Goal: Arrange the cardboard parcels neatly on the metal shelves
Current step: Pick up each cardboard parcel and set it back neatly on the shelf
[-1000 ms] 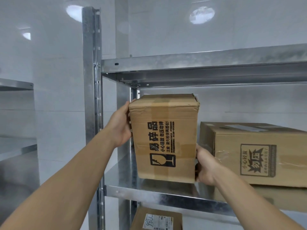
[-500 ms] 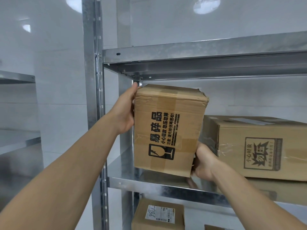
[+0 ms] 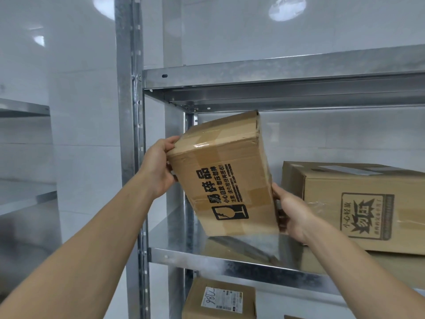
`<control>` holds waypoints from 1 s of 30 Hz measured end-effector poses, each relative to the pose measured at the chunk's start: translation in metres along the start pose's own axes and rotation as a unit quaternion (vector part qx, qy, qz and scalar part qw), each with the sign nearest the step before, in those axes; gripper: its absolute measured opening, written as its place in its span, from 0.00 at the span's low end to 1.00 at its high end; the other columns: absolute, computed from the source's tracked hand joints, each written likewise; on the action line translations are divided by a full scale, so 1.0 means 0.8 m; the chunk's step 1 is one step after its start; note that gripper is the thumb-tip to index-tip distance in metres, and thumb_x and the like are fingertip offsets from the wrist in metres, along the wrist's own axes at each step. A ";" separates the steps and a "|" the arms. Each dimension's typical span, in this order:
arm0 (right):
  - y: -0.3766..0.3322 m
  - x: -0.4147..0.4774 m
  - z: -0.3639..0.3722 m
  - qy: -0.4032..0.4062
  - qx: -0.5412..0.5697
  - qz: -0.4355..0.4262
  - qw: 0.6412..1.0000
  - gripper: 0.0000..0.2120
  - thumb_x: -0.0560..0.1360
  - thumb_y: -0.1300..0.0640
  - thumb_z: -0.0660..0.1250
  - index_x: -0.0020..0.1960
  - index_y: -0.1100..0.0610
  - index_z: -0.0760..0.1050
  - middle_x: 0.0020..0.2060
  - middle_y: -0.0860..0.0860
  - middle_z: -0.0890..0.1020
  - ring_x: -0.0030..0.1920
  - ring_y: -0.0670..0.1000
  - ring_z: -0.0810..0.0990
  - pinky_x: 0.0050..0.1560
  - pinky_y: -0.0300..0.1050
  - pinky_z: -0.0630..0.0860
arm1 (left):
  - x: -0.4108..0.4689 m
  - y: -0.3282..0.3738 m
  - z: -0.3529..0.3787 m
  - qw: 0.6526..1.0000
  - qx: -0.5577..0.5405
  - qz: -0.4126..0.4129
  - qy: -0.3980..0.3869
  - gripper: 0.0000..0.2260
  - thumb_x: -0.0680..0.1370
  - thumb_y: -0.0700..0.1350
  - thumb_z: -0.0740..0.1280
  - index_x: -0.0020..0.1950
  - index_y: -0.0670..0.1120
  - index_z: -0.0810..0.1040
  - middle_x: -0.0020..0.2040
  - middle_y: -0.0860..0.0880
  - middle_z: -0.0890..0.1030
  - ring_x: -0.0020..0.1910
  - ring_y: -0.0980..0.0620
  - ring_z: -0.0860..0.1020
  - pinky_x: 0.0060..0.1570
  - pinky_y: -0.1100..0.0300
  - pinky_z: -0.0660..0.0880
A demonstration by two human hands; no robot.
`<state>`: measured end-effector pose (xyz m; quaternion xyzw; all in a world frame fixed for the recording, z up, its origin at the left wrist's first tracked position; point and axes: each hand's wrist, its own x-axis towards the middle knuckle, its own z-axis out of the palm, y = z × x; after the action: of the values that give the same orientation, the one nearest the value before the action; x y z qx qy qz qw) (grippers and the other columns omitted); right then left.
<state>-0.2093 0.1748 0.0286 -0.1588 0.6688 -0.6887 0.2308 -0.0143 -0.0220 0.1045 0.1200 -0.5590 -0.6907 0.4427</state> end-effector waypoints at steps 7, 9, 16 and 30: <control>-0.031 -0.007 -0.019 0.031 -0.029 -0.068 0.997 0.20 0.81 0.39 0.64 0.64 0.53 0.79 0.55 0.52 0.83 0.53 0.54 0.80 0.53 0.50 0.76 | -0.002 -0.015 -0.009 0.998 0.017 -0.008 0.066 0.16 0.82 0.39 0.53 0.64 0.47 0.76 0.56 0.43 0.79 0.52 0.44 0.79 0.51 0.41 0.79; -0.036 -0.009 -0.022 0.041 -0.029 -0.106 0.993 0.18 0.83 0.43 0.64 0.66 0.52 0.78 0.56 0.50 0.82 0.54 0.52 0.80 0.54 0.48 0.74 | -0.002 -0.018 -0.008 0.995 0.063 -0.009 0.071 0.17 0.85 0.41 0.51 0.70 0.51 0.71 0.54 0.44 0.78 0.49 0.45 0.80 0.53 0.40 0.80; -0.051 -0.021 -0.033 0.079 0.027 -0.159 0.984 0.09 0.85 0.53 0.61 0.58 0.51 0.79 0.55 0.51 0.81 0.53 0.52 0.79 0.63 0.51 0.73 | 0.001 -0.032 -0.010 0.977 0.198 -0.031 0.069 0.18 0.84 0.41 0.50 0.64 0.52 0.77 0.55 0.42 0.84 0.52 0.41 0.83 0.47 0.44 0.83; -0.080 -0.061 -0.017 0.038 0.131 -0.152 0.979 0.09 0.83 0.47 0.65 0.49 0.47 0.82 0.52 0.52 0.83 0.58 0.56 0.78 0.58 0.65 0.79 | -0.017 -0.062 -0.014 0.969 0.158 -0.189 0.005 0.21 0.81 0.64 0.57 0.55 0.51 0.80 0.52 0.45 0.85 0.56 0.42 0.81 0.55 0.42 0.76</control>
<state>-0.1823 0.2122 0.0955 -0.2008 0.5489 -0.8030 0.1163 -0.0225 -0.0202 0.0528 0.2958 -0.6258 -0.6642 0.2823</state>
